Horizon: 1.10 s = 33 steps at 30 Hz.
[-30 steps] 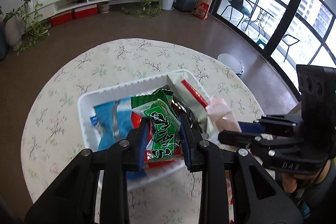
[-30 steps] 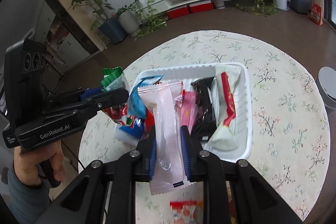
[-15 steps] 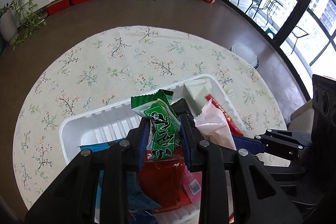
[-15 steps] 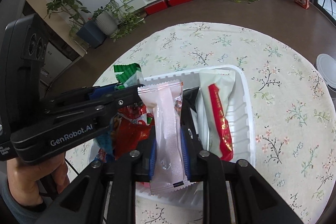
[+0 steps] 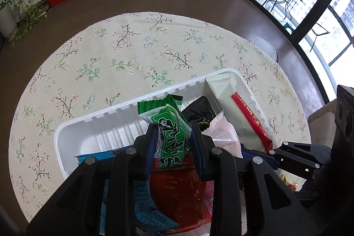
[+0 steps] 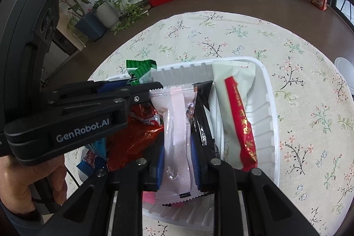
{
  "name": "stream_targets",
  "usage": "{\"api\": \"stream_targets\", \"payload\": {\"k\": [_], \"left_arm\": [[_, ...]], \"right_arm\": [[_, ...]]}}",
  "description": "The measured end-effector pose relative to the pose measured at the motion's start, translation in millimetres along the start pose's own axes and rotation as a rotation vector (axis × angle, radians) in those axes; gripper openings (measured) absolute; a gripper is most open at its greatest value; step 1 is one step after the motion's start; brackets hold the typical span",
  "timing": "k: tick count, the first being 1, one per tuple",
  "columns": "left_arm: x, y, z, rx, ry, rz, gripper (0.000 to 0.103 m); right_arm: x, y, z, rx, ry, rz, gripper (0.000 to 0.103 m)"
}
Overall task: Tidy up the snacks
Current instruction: 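Carry the green and clear packets into the white tray and open both grippers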
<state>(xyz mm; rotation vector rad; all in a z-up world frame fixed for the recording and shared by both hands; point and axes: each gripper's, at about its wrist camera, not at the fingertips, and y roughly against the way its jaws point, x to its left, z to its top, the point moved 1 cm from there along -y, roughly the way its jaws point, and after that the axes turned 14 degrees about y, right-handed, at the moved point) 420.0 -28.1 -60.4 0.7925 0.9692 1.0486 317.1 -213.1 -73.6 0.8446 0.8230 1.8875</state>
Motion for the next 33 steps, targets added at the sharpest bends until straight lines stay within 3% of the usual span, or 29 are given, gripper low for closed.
{"api": "stream_targets", "payload": {"k": [6, 8, 9, 21, 26, 33], "left_arm": [[0, -1, 1, 0.009, 0.008, 0.001, 0.034], [-1, 0, 1, 0.006, 0.007, 0.016, 0.05], [-2, 0, 2, 0.005, 0.007, 0.017, 0.053], [0, 0, 0, 0.008, 0.017, 0.0, 0.054], [-2, 8, -1, -0.019, 0.026, -0.006, 0.069], [-4, 37, -7, -0.07, 0.048, -0.05, 0.075]], "right_arm": [[4, 1, -1, 0.009, 0.012, -0.025, 0.025], [4, 2, -2, 0.012, 0.01, -0.033, 0.028], [5, 2, -3, 0.014, 0.012, -0.037, 0.029], [5, 4, -9, 0.009, 0.006, -0.029, 0.031], [7, 10, -10, -0.005, 0.005, -0.033, 0.038], [9, 28, -13, -0.041, 0.0, -0.047, 0.042]]}}
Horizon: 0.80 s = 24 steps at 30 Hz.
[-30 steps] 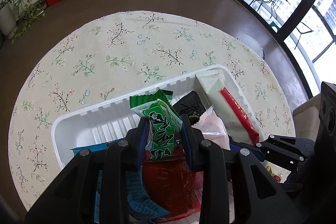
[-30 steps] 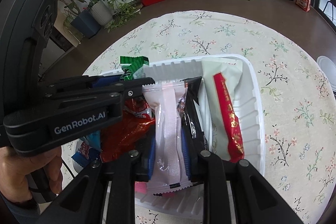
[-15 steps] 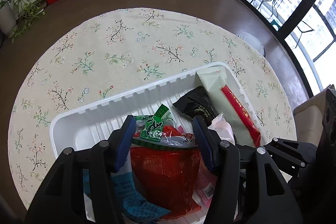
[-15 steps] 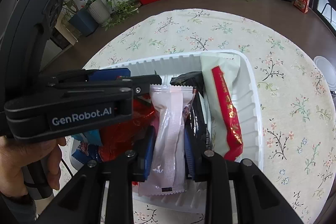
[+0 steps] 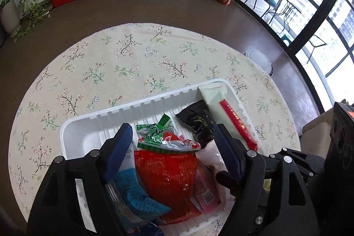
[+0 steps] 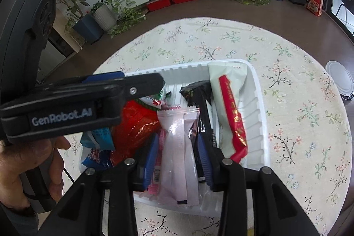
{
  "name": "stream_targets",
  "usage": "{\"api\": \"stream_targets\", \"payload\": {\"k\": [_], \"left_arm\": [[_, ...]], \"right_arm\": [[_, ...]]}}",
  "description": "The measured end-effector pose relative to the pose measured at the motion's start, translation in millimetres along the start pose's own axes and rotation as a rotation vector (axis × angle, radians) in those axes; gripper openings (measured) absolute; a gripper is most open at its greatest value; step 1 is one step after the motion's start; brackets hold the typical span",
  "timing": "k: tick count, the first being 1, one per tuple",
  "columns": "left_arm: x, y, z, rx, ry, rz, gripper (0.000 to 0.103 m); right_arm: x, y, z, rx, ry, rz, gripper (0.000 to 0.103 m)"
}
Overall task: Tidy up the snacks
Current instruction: 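Carry the green and clear packets into the white tray and open both grippers, then move both grippers back toward the remaining snacks on the table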
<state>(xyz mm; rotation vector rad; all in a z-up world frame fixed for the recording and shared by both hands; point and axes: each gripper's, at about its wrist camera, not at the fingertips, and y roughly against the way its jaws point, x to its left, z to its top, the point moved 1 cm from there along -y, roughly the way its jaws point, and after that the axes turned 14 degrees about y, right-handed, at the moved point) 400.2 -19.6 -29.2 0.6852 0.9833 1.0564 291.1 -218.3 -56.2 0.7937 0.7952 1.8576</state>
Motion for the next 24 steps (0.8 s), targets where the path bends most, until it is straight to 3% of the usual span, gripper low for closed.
{"api": "stream_targets", "payload": {"k": [6, 8, 9, 15, 24], "left_arm": [[2, 58, -27, -0.112, 0.032, -0.091, 0.082], [5, 82, -46, -0.162, 0.037, -0.125, 0.099], [6, 93, -60, -0.189, 0.033, -0.133, 0.101], [9, 134, -143, -0.243, 0.03, -0.169, 0.103], [1, 164, -261, -0.353, -0.073, -0.127, 0.103]], "right_arm": [[-1, 46, -4, -0.102, 0.009, 0.017, 0.049], [0, 69, -11, -0.147, 0.026, 0.027, 0.062], [1, 81, -17, -0.17, 0.034, 0.031, 0.064], [0, 133, -67, -0.236, 0.068, 0.024, 0.073], [-11, 154, -149, -0.195, -0.002, 0.005, 0.076]]}}
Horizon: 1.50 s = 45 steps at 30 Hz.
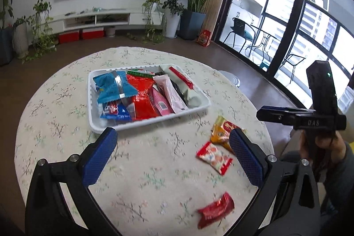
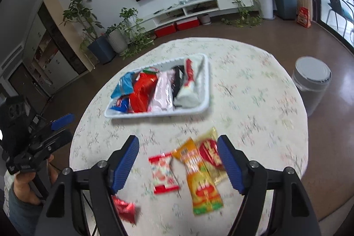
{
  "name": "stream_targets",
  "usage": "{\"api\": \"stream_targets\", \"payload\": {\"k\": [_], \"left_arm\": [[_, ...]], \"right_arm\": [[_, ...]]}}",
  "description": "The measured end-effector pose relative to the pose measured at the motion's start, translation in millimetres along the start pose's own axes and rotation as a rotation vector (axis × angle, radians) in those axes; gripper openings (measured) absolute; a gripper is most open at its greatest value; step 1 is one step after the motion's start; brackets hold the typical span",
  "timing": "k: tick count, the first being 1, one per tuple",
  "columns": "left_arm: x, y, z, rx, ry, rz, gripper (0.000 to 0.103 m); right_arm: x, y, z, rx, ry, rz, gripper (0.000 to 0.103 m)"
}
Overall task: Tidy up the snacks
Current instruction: 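Move both grippers back toward the remaining snacks on the table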
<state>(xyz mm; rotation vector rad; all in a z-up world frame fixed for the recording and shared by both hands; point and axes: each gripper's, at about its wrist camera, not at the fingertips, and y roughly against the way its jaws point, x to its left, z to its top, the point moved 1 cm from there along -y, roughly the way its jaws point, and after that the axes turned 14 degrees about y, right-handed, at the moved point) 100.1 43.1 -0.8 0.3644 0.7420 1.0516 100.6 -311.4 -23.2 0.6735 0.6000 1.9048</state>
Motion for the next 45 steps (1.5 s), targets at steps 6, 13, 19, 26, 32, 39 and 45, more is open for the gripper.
{"api": "stream_targets", "payload": {"k": [6, 13, 19, 26, 32, 39, 45], "left_arm": [[-2, 7, -61, 0.124, 0.059, -0.031, 0.103], [-27, -3, -99, 0.224, -0.092, -0.068, 0.101], [-48, -21, -98, 0.293, -0.228, -0.093, 0.101], [-67, -50, -104, 0.389, -0.392, -0.077, 0.101], [-63, -62, -97, 0.436, -0.445, -0.067, 0.101], [-82, -77, -74, 0.421, -0.351, -0.05, 0.101], [-88, -112, -61, 0.407, -0.116, 0.005, 0.101]], "right_arm": [[-5, 12, -41, 0.074, -0.001, -0.019, 0.076], [4, 9, -58, 0.153, 0.077, -0.022, 0.07], [-1, 5, -49, 0.173, 0.157, -0.038, 0.066], [-17, -18, -36, 0.249, 0.24, -0.045, 0.06], [-28, -39, -24, 0.295, 0.306, -0.02, 0.058], [-34, -64, -19, 0.339, 0.32, -0.003, 0.056], [-42, -72, -17, 0.359, 0.308, -0.006, 0.056]]}}
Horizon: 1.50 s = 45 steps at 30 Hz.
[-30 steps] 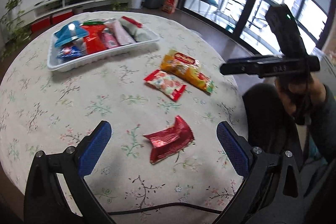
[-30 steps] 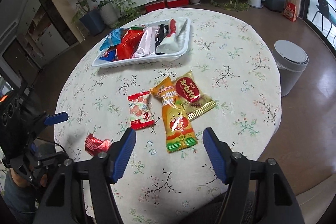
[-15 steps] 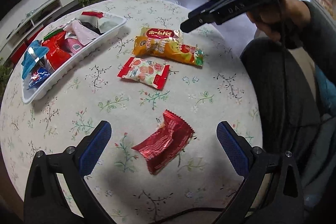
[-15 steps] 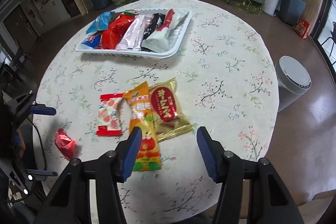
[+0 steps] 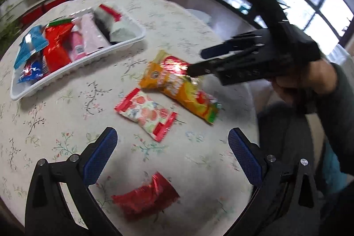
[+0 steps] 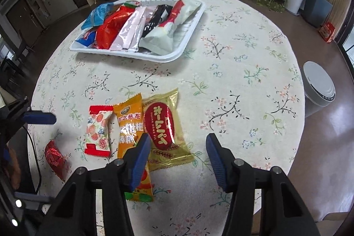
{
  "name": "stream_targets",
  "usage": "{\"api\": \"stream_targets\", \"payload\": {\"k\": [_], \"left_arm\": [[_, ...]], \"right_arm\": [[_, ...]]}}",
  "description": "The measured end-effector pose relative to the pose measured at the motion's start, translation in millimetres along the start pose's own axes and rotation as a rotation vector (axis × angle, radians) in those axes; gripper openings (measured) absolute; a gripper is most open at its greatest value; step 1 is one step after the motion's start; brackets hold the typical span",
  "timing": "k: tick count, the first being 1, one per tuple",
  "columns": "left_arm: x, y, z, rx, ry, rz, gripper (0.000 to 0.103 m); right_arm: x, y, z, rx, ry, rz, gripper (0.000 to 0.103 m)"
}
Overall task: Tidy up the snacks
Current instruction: 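Move both grippers back toward the remaining snacks on the table, then lower the left gripper onto the strawberry-print packet while the right gripper lowers onto the orange bar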
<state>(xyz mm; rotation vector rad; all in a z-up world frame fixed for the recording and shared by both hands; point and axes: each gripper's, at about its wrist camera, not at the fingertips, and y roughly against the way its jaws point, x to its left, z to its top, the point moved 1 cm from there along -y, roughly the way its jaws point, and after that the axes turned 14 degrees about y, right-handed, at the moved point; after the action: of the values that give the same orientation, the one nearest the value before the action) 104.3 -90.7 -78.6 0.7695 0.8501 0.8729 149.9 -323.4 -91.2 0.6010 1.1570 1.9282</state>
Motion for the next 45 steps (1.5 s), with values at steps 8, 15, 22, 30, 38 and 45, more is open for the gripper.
{"api": "stream_targets", "payload": {"k": [8, 15, 22, 30, 38, 45], "left_arm": [[22, -16, 24, -0.035, 0.178, 0.046, 0.101], [22, -56, 36, 0.017, 0.172, 0.151, 0.068], [20, -62, 39, 0.004, 0.14, 0.187, 0.057], [35, -51, 31, -0.001, 0.151, 0.148, 0.033], [48, -46, 36, 0.009, 0.184, 0.153, 0.064], [55, -46, 42, 0.012, 0.207, 0.167, 0.067]], "right_arm": [[9, 17, 2, -0.061, 0.022, -0.02, 0.056], [32, 22, -3, -0.051, 0.096, -0.01, 0.047], [41, 19, -6, -0.032, 0.11, -0.001, 0.047], [60, 12, -1, -0.022, 0.152, 0.022, 0.045], [67, 3, -2, 0.0, 0.154, 0.033, 0.045], [70, -1, 0, 0.009, 0.166, 0.038, 0.045]]}}
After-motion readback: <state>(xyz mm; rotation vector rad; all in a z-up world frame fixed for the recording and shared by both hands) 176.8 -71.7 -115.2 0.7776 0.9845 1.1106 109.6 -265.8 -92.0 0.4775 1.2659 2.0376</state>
